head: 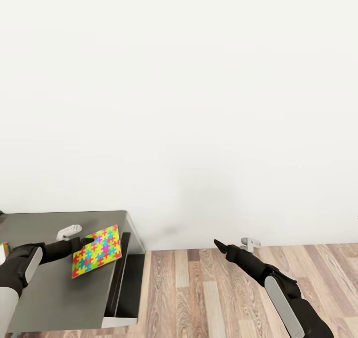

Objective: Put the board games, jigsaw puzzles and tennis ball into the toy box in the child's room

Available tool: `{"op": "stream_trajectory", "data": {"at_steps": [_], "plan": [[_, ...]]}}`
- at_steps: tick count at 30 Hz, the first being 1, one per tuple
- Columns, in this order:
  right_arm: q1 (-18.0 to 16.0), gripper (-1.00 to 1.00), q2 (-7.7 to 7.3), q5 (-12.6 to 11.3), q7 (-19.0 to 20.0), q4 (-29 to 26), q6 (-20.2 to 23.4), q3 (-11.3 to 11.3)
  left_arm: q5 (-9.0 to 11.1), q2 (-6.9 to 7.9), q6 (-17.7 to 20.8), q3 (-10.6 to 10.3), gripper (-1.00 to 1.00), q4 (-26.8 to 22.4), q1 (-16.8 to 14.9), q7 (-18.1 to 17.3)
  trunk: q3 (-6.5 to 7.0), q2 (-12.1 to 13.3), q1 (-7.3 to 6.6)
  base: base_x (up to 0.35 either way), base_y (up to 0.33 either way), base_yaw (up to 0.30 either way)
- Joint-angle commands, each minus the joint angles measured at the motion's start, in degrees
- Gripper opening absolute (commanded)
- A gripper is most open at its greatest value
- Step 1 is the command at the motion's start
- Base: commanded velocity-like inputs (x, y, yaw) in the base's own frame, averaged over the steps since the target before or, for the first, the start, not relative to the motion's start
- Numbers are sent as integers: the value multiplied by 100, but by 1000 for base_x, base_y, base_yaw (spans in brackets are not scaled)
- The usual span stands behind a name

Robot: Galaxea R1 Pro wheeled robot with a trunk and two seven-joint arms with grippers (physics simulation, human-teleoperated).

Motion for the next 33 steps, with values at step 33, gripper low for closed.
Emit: {"op": "stream_trajectory", "data": {"at_steps": [33], "plan": [[-4,100,-4,-32,1,-2,24,4,42,37,58,63,100,-11,-4,-30,-10,-11,3,0,-47,0]]}}
